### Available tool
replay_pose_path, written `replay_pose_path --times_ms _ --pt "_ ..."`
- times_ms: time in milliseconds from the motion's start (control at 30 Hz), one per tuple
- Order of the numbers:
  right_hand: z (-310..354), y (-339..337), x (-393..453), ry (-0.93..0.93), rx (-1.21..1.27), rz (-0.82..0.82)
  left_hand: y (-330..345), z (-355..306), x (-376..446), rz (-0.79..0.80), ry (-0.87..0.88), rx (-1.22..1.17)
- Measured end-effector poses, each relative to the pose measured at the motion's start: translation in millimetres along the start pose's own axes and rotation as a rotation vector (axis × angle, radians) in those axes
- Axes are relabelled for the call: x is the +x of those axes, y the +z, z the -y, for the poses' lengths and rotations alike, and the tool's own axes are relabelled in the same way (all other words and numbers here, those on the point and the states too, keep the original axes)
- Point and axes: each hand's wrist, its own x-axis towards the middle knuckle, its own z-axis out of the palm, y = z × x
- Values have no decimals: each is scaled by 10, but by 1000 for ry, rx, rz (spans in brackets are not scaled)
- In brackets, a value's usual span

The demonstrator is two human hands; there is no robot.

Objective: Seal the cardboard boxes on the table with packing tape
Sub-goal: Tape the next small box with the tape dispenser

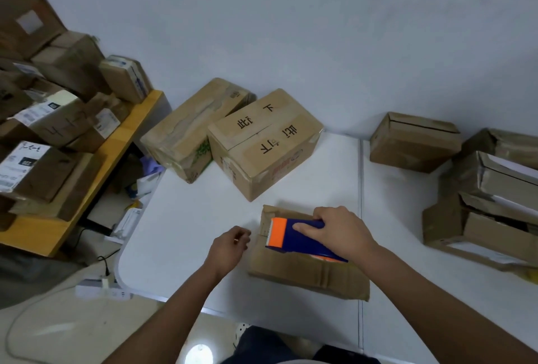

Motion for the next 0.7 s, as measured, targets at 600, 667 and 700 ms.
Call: replay_pose_path --times_ms 600,667,700 --pt "121 -37 2 7 -30 5 -129 -318 35 319 724 711" --pt "122 -41 -2 6 -47 9 -99 -386 139 334 745 784" --pt "118 -44 -7 5 -48 14 -86 -386 171 334 754 808"
